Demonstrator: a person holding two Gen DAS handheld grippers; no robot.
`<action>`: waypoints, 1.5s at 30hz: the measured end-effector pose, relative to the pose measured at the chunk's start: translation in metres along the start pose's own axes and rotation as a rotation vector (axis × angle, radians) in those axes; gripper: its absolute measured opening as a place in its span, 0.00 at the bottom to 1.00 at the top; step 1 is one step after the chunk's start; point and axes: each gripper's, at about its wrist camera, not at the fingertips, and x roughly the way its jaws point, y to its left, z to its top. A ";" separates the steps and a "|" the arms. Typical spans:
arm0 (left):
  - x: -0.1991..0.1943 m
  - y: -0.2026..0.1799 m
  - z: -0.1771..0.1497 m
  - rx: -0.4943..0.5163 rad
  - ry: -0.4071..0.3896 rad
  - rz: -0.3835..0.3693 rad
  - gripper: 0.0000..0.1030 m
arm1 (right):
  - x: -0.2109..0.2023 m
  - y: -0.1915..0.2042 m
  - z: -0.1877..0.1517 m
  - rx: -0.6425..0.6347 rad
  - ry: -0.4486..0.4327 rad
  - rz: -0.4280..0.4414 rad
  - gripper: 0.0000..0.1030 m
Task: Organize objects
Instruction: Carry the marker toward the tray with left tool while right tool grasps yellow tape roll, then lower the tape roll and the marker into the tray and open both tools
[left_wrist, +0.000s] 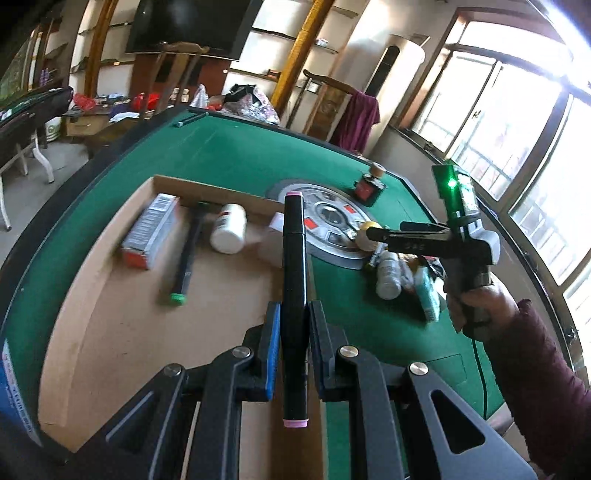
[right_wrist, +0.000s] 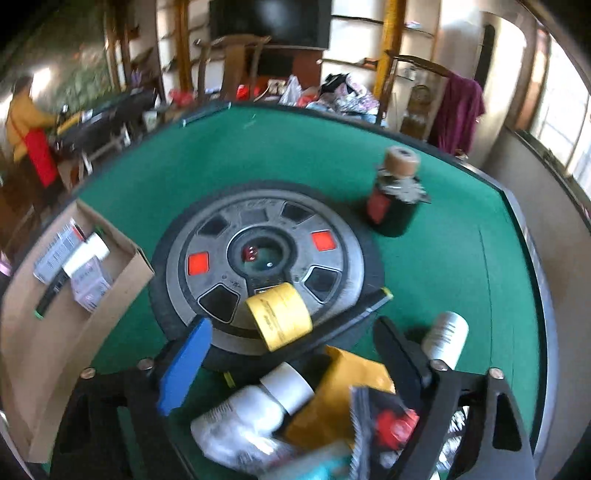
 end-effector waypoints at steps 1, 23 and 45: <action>-0.001 0.003 -0.001 0.000 -0.002 0.004 0.14 | 0.005 0.003 0.000 -0.013 0.010 -0.004 0.81; -0.008 0.048 -0.019 -0.109 0.009 0.032 0.14 | -0.055 0.015 -0.006 0.168 -0.030 0.245 0.34; -0.009 0.138 -0.016 -0.214 0.078 0.215 0.15 | -0.039 0.219 -0.006 0.012 0.103 0.544 0.34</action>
